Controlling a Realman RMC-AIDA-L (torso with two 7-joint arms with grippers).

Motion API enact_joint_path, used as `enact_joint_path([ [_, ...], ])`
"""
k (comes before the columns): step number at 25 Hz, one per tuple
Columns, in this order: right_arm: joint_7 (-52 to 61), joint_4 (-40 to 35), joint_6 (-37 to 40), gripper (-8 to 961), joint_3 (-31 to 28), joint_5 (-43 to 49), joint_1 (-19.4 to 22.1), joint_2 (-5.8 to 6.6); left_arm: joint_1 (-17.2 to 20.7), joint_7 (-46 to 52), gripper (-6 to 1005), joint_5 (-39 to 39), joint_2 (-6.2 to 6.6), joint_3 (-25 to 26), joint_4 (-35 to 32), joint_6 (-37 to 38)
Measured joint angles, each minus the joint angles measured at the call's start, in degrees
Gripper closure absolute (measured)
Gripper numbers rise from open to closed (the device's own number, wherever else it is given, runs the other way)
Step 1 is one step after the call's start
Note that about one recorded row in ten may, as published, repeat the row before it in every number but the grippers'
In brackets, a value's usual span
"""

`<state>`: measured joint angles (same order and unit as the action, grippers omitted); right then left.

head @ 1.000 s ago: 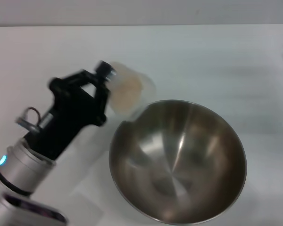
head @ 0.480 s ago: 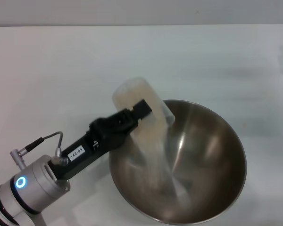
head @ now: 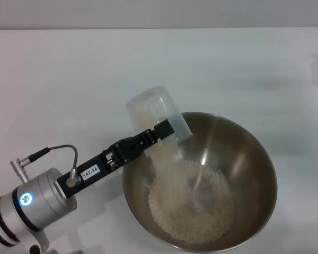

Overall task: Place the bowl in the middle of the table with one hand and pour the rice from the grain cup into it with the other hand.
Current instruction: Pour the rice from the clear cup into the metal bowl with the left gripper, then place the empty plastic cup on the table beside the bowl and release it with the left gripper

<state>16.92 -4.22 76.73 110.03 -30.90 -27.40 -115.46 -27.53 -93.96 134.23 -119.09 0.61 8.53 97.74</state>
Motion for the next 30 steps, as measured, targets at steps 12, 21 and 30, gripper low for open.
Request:
enact_joint_path([
  [12, -0.87, 0.0, 0.04, 592, -0.79, -0.13, -0.3, -0.36, -0.43, -3.19, 921, -0.02, 0.08, -0.09, -0.81, -1.49],
  [21, -0.92, -0.04, -0.01, 591, -1.41, -0.13, -0.77, -0.47, 0.52, -1.95, 911, -0.19, 0.25, 0.42, -0.34, -0.68],
  [30, -0.92, -1.61, -3.18, 591, -1.51, 0.0, -1.93, -0.89, 3.38, 26.39, 901, -0.66, 0.27, 13.15, 4.22, 3.0],
])
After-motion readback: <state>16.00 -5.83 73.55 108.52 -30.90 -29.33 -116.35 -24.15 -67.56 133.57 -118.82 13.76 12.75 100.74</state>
